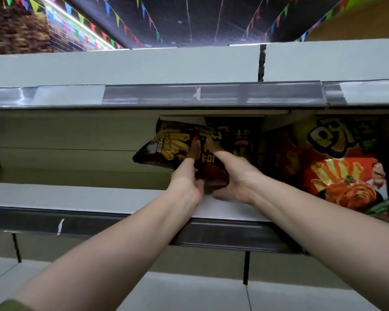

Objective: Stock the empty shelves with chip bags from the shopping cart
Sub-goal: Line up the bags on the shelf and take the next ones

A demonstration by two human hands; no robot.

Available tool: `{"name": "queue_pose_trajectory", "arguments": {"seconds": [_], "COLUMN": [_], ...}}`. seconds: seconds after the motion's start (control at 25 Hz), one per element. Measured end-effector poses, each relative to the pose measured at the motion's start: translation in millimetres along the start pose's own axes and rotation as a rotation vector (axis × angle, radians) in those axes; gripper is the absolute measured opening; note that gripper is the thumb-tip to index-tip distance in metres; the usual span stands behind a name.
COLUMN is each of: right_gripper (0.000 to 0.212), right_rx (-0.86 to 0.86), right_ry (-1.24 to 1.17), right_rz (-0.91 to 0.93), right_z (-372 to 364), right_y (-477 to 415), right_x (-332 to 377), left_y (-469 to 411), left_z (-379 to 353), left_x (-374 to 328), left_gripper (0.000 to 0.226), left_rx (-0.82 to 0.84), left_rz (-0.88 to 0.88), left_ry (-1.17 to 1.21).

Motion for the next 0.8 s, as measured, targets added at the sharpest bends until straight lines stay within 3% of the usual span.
{"name": "queue_pose_trajectory", "arguments": {"seconds": [0.08, 0.12, 0.28, 0.36, 0.44, 0.52, 0.56, 0.64, 0.72, 0.8], "right_gripper": [0.015, 0.012, 0.024, 0.027, 0.015, 0.010, 0.011, 0.012, 0.012, 0.025], "right_rx": [-0.095, -0.129, -0.098, -0.044, 0.000, 0.057, 0.093, 0.146, 0.135, 0.006], "right_ry": [0.013, 0.006, 0.217, 0.364, 0.421, 0.481, 0.503, 0.493, 0.463, 0.506], "right_rz": [0.077, 0.107, 0.139, 0.148, 0.158, 0.192, 0.217, 0.258, 0.275, 0.351], "right_z": [11.4, 19.3, 46.5, 52.9, 55.5, 57.1, 57.9, 59.0, 61.2, 70.6], "right_y": [4.3, 4.6, 2.5, 2.1, 1.6, 0.8, 1.8, 3.6, 7.3, 2.4], "right_x": [6.5, 9.8, 22.1, 29.9, 39.7, 50.8, 56.7, 66.5, 67.9, 63.0], "left_y": [10.3, 19.4, 73.6, 77.8, 76.5, 54.8, 39.2, 15.2, 6.0, -2.2], "left_z": [-7.2, -7.5, -2.8, -4.0, -7.4, -4.3, 1.7, 12.0, 14.3, 13.9], "left_x": [7.1, 8.2, 7.0, -12.8, -45.1, -71.0, -80.5, -85.6, -76.3, -68.7], "left_gripper": [0.009, 0.011, 0.034, 0.022, 0.013, 0.041, 0.061, 0.082, 0.075, 0.050], "left_rx": [0.023, 0.060, 0.331, 0.335, 0.121, -0.118, -0.135, 0.042, 0.203, 0.174], "left_rz": [0.018, 0.039, 0.207, -0.097, -0.556, -0.796, -0.742, -0.389, -0.129, -0.134], "left_ry": [-0.054, -0.099, -0.672, -0.953, -1.155, -1.400, -1.459, -1.388, -1.409, -1.349]}}
Point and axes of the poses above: each hand's wrist, its own y-axis away from the middle knuckle, its own z-axis out of the back of the hand, x = y × z, the point moved 4 cm from there along -y, towards the middle knuckle, and after that the axes turned 10 degrees about z, right-handed, at the moved point
